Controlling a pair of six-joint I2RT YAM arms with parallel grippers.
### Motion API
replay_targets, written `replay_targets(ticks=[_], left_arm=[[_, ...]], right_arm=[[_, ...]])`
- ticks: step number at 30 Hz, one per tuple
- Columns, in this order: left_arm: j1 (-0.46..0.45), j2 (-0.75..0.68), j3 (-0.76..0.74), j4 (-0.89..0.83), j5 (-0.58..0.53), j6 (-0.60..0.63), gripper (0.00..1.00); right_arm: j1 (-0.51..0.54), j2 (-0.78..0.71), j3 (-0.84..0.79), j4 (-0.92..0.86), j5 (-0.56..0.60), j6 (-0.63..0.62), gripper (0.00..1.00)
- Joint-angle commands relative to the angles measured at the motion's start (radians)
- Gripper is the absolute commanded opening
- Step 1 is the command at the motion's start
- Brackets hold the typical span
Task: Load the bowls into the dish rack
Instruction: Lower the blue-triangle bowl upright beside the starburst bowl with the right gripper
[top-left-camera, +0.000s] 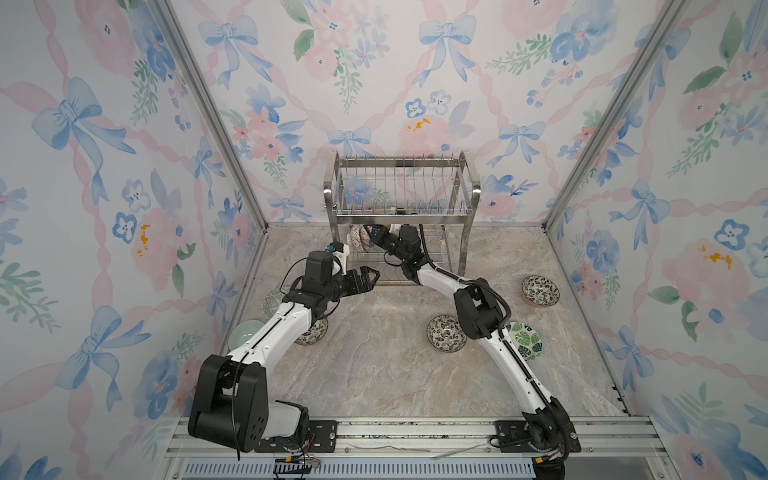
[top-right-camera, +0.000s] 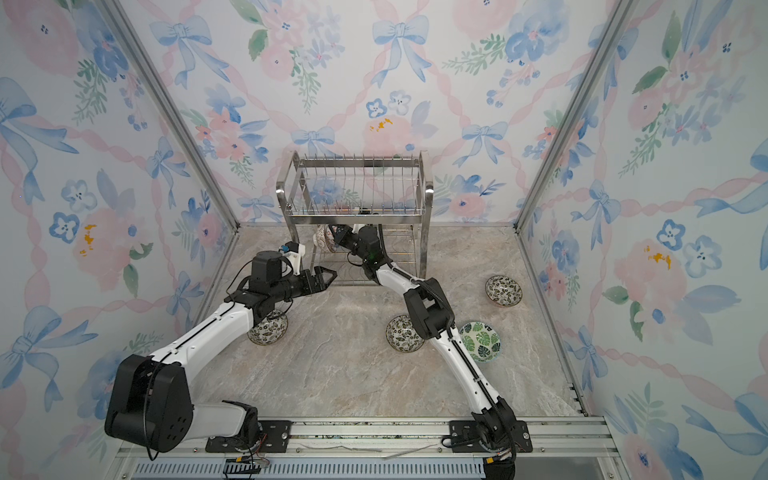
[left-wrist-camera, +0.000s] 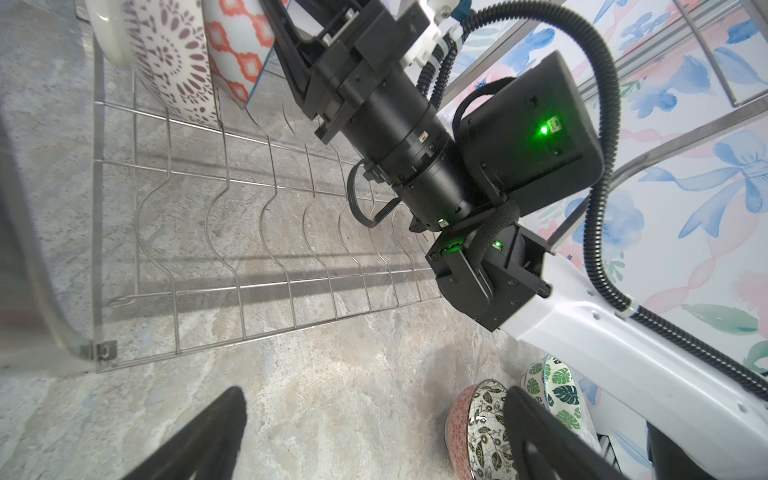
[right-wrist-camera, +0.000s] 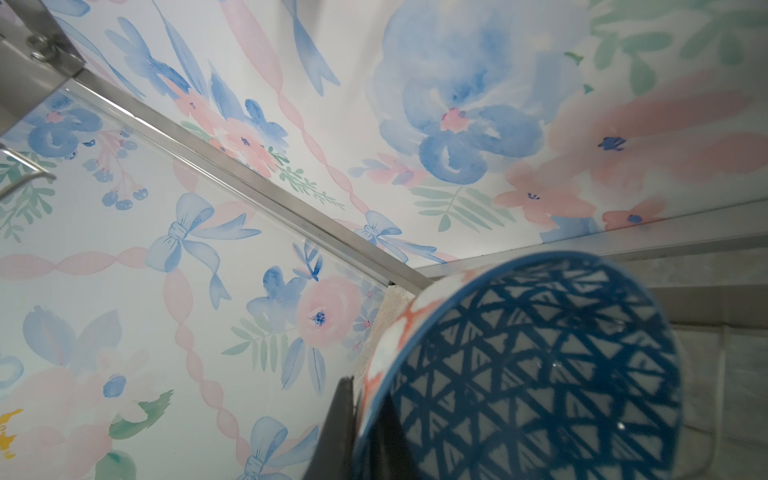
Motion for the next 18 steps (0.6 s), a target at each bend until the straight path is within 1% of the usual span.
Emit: replay_targets(ticks=[1,6,18], left_arm=[[-0.002,-0.012,0.023,-0.013,-0.001,0.028,0.98],[0.001,-0.012,0.023,-0.013,-0.001,0.027,0.98],[0.008,-0.012,0.022,-0.014,0.001,0.025,0.98]], right_arm=[[0.001,0.032,0.054,0.021,-0.020,0.015,0.05],[0.002,0.042,0.049,0.031,-0.027,0.024,0.06],[-0.004,0.028,-0.020,0.078,-0.030,0.039,0.06]])
